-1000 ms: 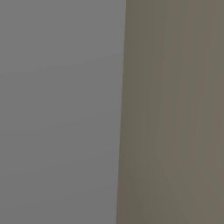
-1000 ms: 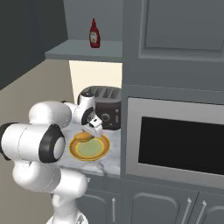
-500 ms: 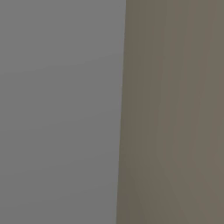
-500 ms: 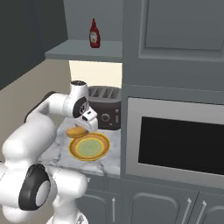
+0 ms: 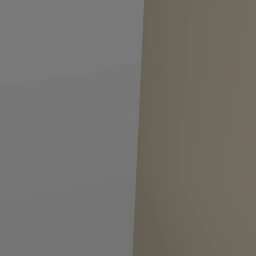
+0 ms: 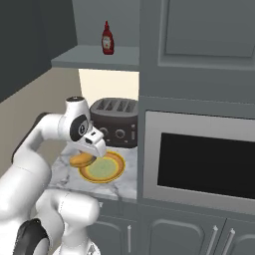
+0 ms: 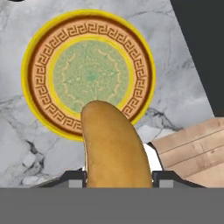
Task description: Move the hot dog bun to the plate on the dining table and place the condiment next to that plate. Then navigate to the fridge and take the sausage and place it on the plate as well.
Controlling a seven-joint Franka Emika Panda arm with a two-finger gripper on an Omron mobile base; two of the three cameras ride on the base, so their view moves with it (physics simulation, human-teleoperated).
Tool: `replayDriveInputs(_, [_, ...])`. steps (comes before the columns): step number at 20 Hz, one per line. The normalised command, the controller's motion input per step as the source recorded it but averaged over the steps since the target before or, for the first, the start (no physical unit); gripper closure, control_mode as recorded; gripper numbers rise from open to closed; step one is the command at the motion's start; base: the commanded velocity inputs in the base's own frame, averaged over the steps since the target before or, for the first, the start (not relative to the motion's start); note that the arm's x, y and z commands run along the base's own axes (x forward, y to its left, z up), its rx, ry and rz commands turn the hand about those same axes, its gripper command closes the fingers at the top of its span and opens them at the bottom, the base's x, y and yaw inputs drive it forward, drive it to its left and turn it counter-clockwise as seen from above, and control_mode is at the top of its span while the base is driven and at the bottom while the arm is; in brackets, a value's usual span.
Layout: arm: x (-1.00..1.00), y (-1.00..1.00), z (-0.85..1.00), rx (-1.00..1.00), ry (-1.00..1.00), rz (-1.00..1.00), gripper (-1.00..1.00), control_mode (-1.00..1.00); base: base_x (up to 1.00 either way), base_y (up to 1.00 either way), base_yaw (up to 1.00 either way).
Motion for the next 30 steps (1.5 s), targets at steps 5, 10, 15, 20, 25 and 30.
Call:
replayDriveInputs(5, [0.00,0.00,0.00,-0.04,0.10,0.02,1.00,1.00,-0.17,0.00,0.00])
replayDriveInputs(10, [0.00,0.00,0.00,0.00,0.00,0.00,1.00,1.00,-0.99,-0.11,0.00])
replayDriveInputs(15, [0.00,0.00,0.00,0.00,0.00,0.00,1.00,1.00,-0.79,-0.31,-0.07])
replayDriveInputs(20, [0.00,0.00,0.00,0.00,0.00,0.00,1.00,1.00,-0.11,-0.32,-0.77])
replayDriveInputs(25, [0.00,0.00,0.00,0.00,0.00,0.00,1.00,1.00,0.00,-0.36,-0.91])
replayDriveInputs(30, [0.00,0.00,0.00,0.00,0.00,0.00,1.00,1.00,0.00,-0.58,-0.86])
